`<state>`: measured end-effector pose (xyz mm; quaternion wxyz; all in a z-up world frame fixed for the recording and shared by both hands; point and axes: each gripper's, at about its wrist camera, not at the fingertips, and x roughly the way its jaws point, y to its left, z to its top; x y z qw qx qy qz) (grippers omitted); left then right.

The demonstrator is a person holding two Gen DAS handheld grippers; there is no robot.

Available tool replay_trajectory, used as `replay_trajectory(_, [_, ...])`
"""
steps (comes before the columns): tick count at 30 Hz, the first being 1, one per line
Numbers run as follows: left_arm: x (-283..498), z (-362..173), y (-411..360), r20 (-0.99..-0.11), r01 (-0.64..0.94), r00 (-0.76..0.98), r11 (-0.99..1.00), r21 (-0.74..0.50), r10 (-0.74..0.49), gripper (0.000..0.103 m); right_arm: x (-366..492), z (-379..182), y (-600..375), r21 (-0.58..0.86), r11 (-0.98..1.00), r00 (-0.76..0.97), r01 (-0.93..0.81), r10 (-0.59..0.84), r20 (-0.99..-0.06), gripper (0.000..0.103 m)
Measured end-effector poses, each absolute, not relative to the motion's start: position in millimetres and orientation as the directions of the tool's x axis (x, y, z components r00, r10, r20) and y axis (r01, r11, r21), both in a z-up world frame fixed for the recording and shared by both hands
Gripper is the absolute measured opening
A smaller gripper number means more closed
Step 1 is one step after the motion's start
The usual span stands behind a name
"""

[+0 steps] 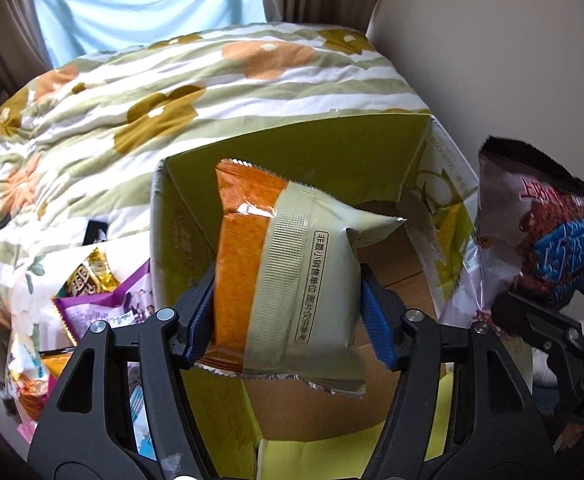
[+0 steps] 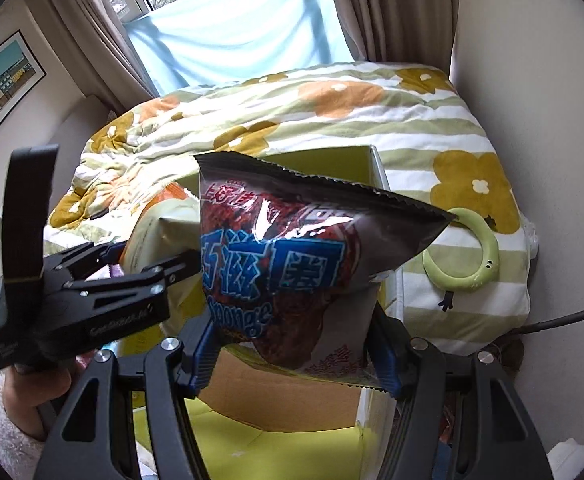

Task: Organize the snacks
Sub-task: 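Carry both bags over the cardboard box and open both tools to drop them inside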

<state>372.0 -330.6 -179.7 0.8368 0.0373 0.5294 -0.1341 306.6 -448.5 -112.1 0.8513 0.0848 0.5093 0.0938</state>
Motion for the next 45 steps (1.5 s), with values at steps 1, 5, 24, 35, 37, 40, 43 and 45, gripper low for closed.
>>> replay_trajectory(1, [375,-183,-331,-0.898,0.264,0.400,0.961,-0.078,-0.183,0.078,308,-115,-449,0.240,0.968,0.458,-0.070,0.245,-0.855,0.060])
replay_trajectory(5, [378,-184,-331,-0.889,0.256,0.427,0.965,-0.053,-0.162,0.103,310,-120,-451,0.239,0.969,0.450,-0.066,0.243,-0.859,0.060])
replay_trajectory(24, [345,-144,-295,-0.864,0.214,0.494,0.977,0.010,-0.100,0.103,340,-110,-430,0.221,0.964,0.450,-0.144,0.263,-0.854,0.060])
replay_trajectory(35, [348,-165,-275,-0.890,0.189,0.445,0.982,-0.017,-0.102,0.103,367,-143,-418,0.179,0.975,0.450,-0.133,0.220,-0.865,0.101])
replay_trajectory(37, [347,-168,-273,-0.892,0.186,0.440,0.982,-0.024,-0.105,0.103,365,-145,-420,0.175,0.977,0.456,-0.118,0.210,-0.865,0.101])
replay_trajectory(40, [345,-172,-269,-0.895,0.180,0.434,0.983,-0.032,-0.109,0.103,359,-147,-423,0.195,0.975,0.442,-0.102,0.220,-0.870,0.101])
replay_trajectory(43, [343,-171,-267,-0.895,0.176,0.431,0.984,-0.043,-0.116,0.103,354,-145,-425,0.210,0.973,0.439,-0.097,0.231,-0.868,0.101])
replay_trajectory(45, [341,-168,-267,-0.892,0.177,0.437,0.983,-0.044,-0.118,0.103,350,-141,-425,0.207,0.974,0.449,-0.095,0.227,-0.864,0.101])
